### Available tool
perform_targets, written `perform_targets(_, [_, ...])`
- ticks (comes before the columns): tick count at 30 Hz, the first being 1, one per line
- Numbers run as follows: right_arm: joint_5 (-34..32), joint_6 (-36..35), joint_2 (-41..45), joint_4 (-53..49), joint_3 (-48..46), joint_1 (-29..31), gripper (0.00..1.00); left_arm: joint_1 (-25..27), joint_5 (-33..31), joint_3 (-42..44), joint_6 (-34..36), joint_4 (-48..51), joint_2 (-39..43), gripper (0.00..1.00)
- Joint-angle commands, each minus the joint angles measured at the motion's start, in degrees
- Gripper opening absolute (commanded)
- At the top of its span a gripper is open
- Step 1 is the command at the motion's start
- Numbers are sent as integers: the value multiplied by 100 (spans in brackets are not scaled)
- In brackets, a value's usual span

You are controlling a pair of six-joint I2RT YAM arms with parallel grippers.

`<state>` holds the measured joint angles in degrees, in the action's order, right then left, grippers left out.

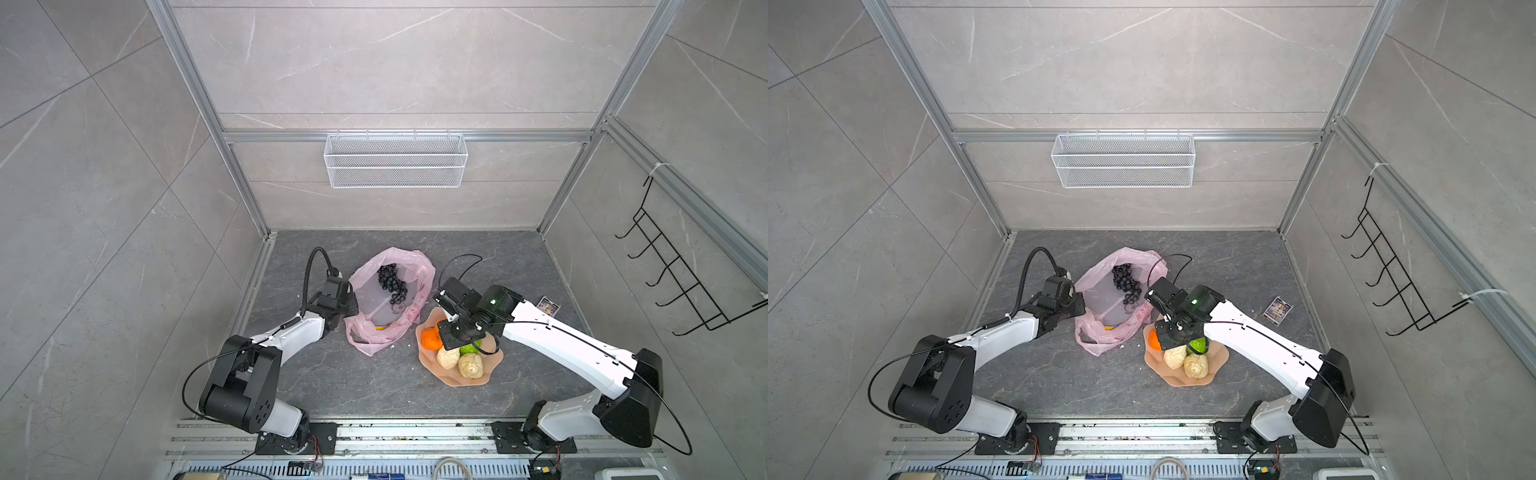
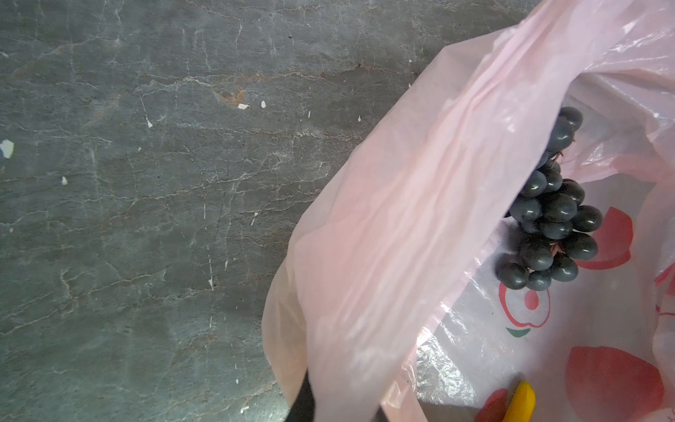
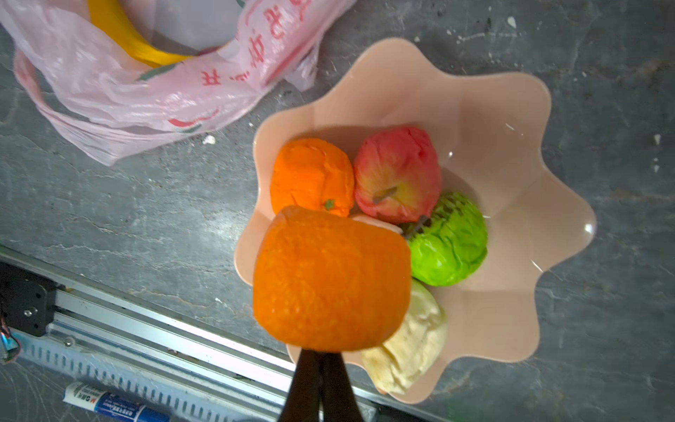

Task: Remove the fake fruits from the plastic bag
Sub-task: 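Lift the small orange fruit out and carry it over the bowl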

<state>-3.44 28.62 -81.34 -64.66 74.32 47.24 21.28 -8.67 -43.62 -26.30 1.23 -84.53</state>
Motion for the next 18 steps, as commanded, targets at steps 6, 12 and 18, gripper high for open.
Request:
perform_targets(6, [266, -334, 95, -1009, -105, -500, 0, 14, 10, -147, 90, -96, 40, 0])
perform_targets(12, [275, -478, -141, -1325, -72, -650, 0, 9, 31, -152, 82, -106, 26, 0])
perform_targets(18, [422, -662, -353, -1347, -46, -692, 0, 8, 49, -147, 73, -110, 20, 0])
